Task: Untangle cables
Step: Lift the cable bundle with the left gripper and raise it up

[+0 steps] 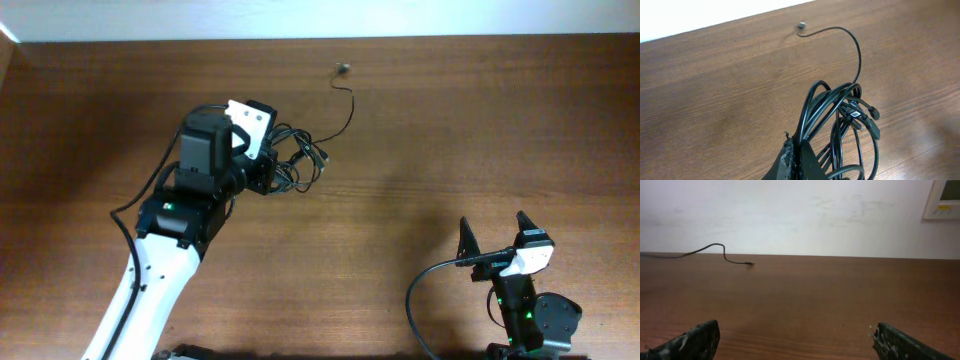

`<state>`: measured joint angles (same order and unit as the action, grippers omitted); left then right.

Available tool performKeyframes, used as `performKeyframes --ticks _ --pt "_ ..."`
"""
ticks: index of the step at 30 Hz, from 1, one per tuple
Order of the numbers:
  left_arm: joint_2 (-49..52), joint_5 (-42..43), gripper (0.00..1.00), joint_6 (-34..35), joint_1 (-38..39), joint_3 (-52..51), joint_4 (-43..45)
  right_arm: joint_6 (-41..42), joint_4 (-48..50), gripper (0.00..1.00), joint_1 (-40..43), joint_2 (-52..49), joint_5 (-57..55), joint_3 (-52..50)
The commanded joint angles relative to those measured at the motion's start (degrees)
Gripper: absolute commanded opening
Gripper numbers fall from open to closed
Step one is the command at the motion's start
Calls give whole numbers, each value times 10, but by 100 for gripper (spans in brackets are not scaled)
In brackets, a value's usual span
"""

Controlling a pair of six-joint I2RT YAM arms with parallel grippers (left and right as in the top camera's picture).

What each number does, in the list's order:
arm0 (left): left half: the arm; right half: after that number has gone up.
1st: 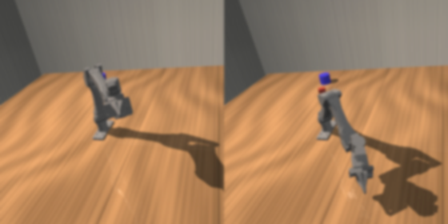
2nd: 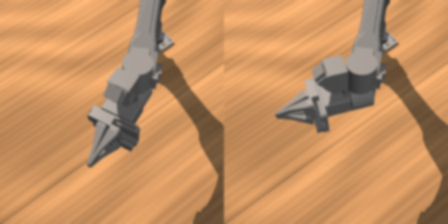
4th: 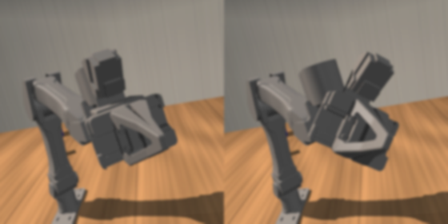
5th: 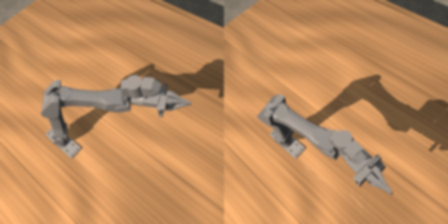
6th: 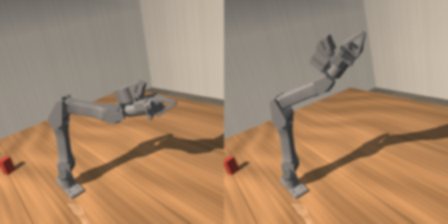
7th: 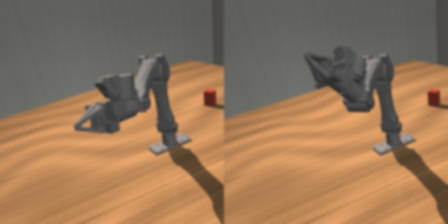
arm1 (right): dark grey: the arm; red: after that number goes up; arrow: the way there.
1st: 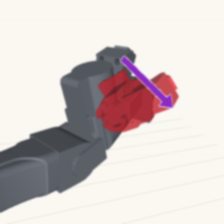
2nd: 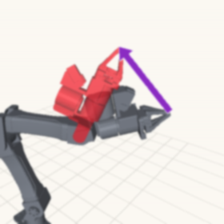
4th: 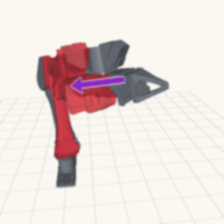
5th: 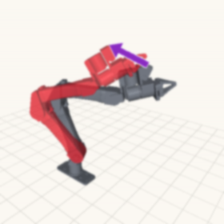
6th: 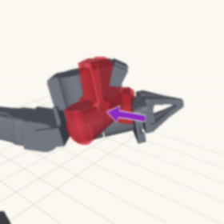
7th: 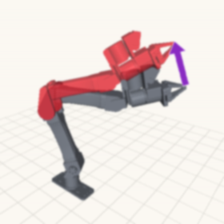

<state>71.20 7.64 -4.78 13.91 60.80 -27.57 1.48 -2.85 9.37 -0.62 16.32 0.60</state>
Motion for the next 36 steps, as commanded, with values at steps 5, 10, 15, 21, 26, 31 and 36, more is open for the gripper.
performKeyframes --ticks 5,10,15,21,26,31,36 --pt "-14 0 0 184 0 9 71 0 -4 99 -4 4 -5 -3" --pt "-14 0 0 251 0 9 105 0 -2 99 -4 4 -5 -3" --pt "-14 57 0 342 0 9 56 68 45 99 -4 4 62 -3" --pt "-14 65 0 348 12 9 46 242 166 99 -4 4 73 -2" --pt "-14 63 0 348 13 9 48 254 113 99 -3 -32 77 21" --pt "-14 61 0 348 13 9 73 228 68 99 -3 -189 116 135" --pt "-14 61 0 348 13 9 119 221 -205 99 -3 -455 195 419"
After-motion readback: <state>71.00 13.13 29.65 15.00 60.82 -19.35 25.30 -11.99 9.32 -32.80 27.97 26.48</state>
